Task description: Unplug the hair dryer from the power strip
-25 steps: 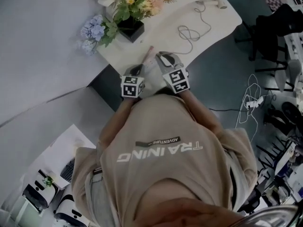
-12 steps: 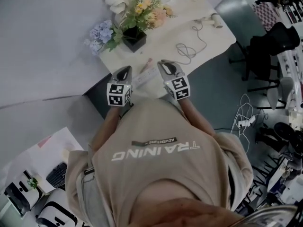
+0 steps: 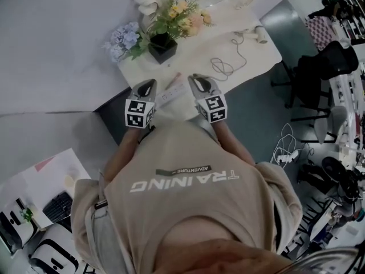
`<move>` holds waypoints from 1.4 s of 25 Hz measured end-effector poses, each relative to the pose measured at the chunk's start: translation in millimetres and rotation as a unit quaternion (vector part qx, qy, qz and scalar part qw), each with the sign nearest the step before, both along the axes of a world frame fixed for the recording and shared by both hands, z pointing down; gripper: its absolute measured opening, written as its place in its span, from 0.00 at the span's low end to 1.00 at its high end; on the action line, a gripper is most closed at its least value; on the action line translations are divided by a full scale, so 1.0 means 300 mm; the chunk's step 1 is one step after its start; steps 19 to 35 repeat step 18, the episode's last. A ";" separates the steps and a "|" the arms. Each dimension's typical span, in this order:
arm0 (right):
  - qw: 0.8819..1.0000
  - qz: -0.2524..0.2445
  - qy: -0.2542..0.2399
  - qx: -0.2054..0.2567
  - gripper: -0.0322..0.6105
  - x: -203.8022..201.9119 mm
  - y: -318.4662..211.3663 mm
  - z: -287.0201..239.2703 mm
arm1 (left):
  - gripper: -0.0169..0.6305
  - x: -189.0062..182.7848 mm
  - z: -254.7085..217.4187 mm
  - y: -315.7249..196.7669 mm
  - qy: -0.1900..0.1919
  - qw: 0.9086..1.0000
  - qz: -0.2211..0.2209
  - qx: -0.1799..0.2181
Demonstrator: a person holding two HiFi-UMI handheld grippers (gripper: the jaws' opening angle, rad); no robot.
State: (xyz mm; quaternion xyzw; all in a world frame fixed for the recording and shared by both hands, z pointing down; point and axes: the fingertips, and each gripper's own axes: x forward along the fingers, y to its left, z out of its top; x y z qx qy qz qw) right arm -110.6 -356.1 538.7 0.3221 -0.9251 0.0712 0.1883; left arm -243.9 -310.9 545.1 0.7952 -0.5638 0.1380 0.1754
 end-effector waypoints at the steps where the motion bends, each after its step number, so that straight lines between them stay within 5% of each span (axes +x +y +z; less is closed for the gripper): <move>1: 1.000 0.000 0.001 0.000 0.16 0.004 -0.001 0.000 | 0.03 -0.001 -0.002 0.001 -0.001 1.000 -0.001 0.001; 35: 1.000 -0.015 -0.007 -0.009 0.16 -0.008 0.022 0.046 | 0.03 0.020 0.020 0.042 -0.008 1.000 -0.011 -0.008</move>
